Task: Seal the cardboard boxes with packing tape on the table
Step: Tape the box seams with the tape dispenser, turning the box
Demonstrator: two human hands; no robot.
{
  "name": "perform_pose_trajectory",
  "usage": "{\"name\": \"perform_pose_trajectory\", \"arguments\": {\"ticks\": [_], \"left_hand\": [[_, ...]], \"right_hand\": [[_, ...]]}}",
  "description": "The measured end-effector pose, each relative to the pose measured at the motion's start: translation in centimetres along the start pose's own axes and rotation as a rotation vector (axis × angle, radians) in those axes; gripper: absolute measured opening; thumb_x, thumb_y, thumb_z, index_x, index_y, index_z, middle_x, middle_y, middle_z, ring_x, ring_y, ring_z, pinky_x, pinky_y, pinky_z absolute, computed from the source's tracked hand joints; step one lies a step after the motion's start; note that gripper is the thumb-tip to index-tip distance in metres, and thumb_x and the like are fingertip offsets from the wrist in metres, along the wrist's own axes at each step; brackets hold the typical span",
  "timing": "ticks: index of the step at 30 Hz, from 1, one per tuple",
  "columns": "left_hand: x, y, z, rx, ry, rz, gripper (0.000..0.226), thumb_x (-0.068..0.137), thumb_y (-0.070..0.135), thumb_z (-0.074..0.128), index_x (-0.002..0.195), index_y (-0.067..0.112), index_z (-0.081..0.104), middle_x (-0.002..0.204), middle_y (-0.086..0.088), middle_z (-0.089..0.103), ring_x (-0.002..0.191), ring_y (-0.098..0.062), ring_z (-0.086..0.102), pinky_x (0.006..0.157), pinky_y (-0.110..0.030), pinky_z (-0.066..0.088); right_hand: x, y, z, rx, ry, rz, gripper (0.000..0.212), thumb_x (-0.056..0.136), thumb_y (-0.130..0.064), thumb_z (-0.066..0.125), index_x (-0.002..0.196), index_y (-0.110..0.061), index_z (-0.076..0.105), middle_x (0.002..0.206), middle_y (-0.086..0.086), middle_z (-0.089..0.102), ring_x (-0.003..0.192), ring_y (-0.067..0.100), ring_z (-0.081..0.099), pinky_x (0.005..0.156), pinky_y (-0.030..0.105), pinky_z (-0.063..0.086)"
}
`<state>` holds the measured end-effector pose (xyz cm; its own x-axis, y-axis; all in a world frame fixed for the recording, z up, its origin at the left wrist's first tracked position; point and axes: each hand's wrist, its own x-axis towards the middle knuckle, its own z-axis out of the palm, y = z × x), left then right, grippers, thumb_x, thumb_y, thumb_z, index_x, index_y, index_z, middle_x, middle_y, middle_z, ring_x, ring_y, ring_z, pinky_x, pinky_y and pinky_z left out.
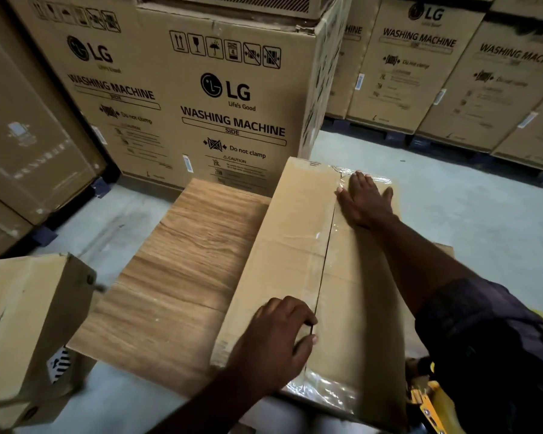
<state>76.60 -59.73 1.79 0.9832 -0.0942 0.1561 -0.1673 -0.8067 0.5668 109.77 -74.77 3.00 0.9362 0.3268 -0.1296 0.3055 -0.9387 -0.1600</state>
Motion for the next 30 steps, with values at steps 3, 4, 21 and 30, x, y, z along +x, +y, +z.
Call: {"name": "perform_pose_trajectory", "arguments": {"ticks": [3, 4, 21, 30], "left_hand": [[0.3, -0.2, 0.1, -0.034, 0.005, -0.011, 0.020, 0.088, 0.039, 0.059, 0.107, 0.033, 0.058, 0.112, 0.019, 0.054, 0.102, -0.007, 0.050, 0.091, -0.034, 0.045], [0.6, -0.2, 0.1, -0.031, 0.011, -0.008, 0.020, 0.087, 0.037, 0.060, 0.107, 0.033, 0.058, 0.110, 0.018, 0.054, 0.102, -0.008, 0.051, 0.091, -0.034, 0.046], [15.5, -3.1, 1.5, 0.424, -0.233, 0.101, 0.058, 0.107, 0.040, 0.024, 0.160, 0.017, 0.017, 0.168, 0.000, 0.014, 0.155, -0.023, 0.008, 0.124, -0.052, 0.009], [24.5, -5.0, 1.3, 0.469, -0.265, 0.123, 0.058, 0.107, 0.035, 0.024, 0.160, 0.011, 0.015, 0.168, -0.005, 0.012, 0.154, -0.026, 0.010, 0.123, -0.052, 0.011]], "right_hand": [[-0.6, 2.1, 0.0, 0.005, -0.008, 0.115, 0.076, 0.104, -0.062, 0.020, 0.162, -0.014, 0.009, 0.170, 0.003, 0.002, 0.157, 0.027, 0.001, 0.118, 0.068, -0.002], [-0.8, 2.4, 0.1, 0.016, -0.011, 0.182, 0.078, 0.103, -0.062, 0.021, 0.162, -0.013, 0.008, 0.170, 0.004, 0.001, 0.156, 0.029, -0.001, 0.118, 0.069, -0.003], [-6.5, -2.0, 3.0, 0.027, 0.050, 0.029, 0.076, 0.104, -0.059, 0.017, 0.161, -0.009, 0.011, 0.170, 0.009, 0.001, 0.157, 0.027, -0.003, 0.123, 0.055, -0.001], [-5.2, -2.1, 2.3, 0.075, 0.140, 0.028, 0.062, 0.105, -0.041, 0.033, 0.157, -0.008, 0.025, 0.168, 0.011, 0.016, 0.155, 0.029, 0.012, 0.122, 0.057, 0.011]]}}
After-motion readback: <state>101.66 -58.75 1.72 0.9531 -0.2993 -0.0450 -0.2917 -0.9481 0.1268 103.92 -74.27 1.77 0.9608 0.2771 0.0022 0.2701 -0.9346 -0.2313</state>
